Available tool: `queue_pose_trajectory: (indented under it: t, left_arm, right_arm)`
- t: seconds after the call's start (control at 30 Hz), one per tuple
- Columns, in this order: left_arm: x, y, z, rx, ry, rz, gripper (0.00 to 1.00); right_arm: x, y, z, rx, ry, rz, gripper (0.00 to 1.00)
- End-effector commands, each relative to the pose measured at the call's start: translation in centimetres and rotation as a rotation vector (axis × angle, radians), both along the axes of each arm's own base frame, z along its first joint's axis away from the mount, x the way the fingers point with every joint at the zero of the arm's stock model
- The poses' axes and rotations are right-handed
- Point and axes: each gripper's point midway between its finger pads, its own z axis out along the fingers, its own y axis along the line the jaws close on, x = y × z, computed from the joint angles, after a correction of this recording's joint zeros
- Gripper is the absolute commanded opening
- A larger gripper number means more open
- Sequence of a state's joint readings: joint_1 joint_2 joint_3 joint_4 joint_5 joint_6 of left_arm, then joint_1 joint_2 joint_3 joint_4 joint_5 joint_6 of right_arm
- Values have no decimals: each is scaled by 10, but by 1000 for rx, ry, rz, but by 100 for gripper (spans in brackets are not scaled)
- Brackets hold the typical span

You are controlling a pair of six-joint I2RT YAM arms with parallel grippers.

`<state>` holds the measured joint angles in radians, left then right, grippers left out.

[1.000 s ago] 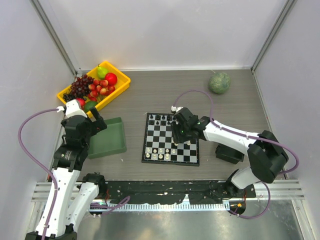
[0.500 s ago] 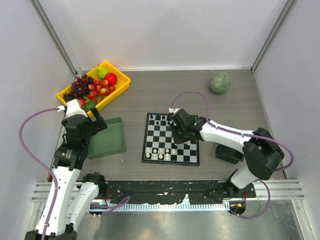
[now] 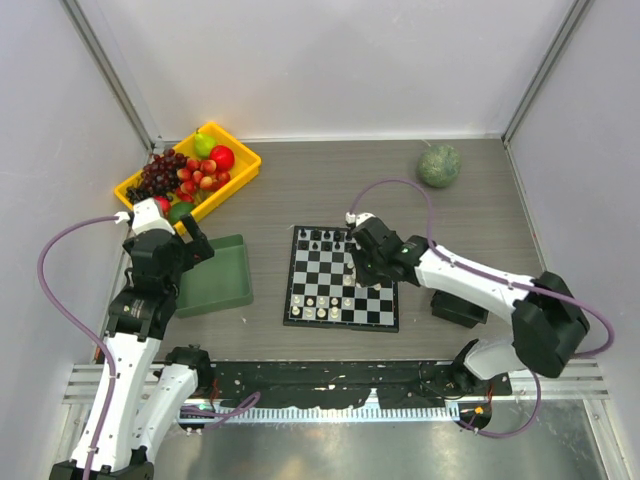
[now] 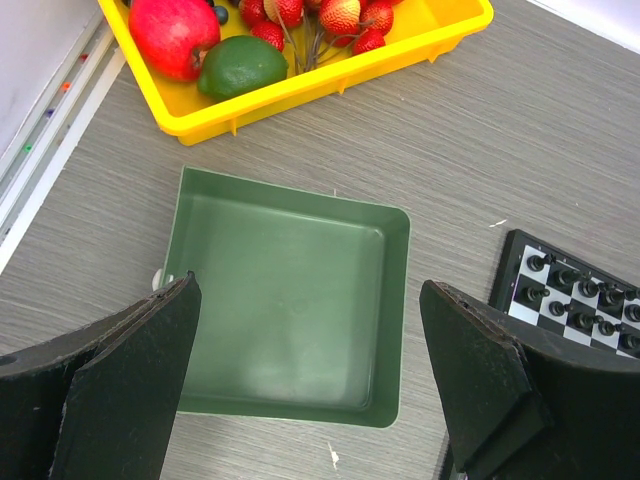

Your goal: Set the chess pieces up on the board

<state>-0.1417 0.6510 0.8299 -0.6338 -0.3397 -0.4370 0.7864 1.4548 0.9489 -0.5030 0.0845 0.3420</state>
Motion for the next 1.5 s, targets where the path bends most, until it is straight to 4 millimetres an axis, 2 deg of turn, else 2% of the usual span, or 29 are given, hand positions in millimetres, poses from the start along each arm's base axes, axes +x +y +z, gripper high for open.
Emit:
queue_pose_trajectory:
  t: [0.0,0.1,0.23,0.37,0.57,0.8,1.17,1.47]
  left_arm:
    - [4,1,8,-1,-32,3,99]
    - [4,-1,8,-10,-34,-2,99]
    - [3,-2,8,-15,-40,-7,99]
    - [4,-2,10,-17,-46,-7,99]
    - [3,-2,11,-15,-49,-5,99]
    - [4,-3,11,-19,-46,-12,99]
    - [3,-1,12,-12,-49,-3,99]
    - [3,1,11,-2,-47,4,99]
  right_arm:
    - [-9,-16,22,9,-53,-12,18]
    - [-15,-19,36,47,-80,-23,18]
    - [-17,-29,50,8,-159,-48,18]
    - [-33,-17,51,30,-173,-16,18]
    - [-59,3,40,-4,-165,55,17]
    - [-70,19,23,-28,-157,70,18]
    - [-74,40,3,4,-117,67,18]
    - [-72,42,-10,-26,-100,59,17]
